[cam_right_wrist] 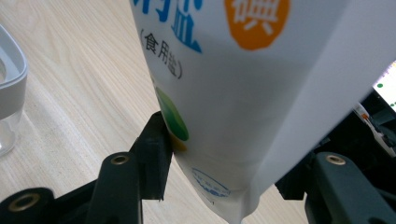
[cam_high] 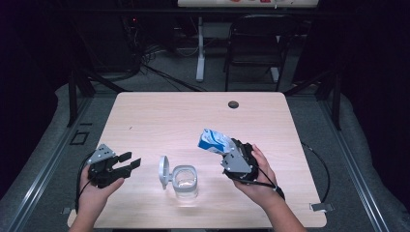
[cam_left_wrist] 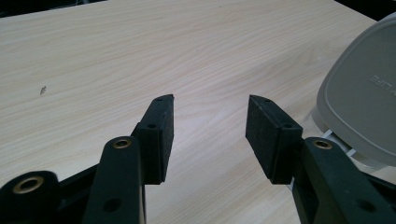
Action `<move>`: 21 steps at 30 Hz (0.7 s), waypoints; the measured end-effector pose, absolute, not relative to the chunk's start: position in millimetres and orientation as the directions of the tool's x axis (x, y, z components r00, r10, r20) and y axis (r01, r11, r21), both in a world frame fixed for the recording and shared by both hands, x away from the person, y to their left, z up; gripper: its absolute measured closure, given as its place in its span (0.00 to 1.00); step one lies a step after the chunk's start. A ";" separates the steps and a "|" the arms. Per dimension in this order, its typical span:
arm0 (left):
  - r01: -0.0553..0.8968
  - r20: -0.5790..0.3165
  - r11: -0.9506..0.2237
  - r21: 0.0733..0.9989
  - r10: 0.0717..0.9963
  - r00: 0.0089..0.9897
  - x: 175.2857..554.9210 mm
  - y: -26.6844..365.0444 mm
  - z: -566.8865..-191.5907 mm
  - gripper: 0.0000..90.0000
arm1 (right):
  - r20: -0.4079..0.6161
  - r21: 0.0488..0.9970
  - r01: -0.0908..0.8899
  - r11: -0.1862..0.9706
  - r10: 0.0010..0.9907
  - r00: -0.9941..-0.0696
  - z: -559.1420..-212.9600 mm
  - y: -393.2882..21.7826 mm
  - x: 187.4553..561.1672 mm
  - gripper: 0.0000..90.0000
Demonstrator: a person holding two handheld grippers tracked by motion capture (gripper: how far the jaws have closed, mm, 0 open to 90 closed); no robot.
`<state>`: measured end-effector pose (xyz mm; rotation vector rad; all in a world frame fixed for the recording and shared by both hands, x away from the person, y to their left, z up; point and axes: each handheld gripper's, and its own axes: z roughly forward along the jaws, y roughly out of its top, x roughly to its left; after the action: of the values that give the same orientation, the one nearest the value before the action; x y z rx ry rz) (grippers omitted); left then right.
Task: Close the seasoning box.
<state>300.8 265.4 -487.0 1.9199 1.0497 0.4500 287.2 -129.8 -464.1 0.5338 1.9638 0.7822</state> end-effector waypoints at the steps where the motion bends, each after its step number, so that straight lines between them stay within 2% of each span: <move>1: 0.492 -0.092 -0.256 0.832 0.811 0.578 300.9 265.5 -487.2 0.58 | -0.603 0.708 0.050 0.705 0.639 -0.478 -464.3 -129.2 287.5 0.52; 21: 0.493 -0.093 -0.250 0.833 0.816 0.571 301.4 266.6 -487.7 0.58 | -0.663 0.657 0.009 0.754 0.582 -0.471 -468.1 -120.4 286.8 0.52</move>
<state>301.4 266.6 -487.7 1.9102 1.0566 0.4549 286.8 -120.4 -468.1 0.4485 1.9608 0.7283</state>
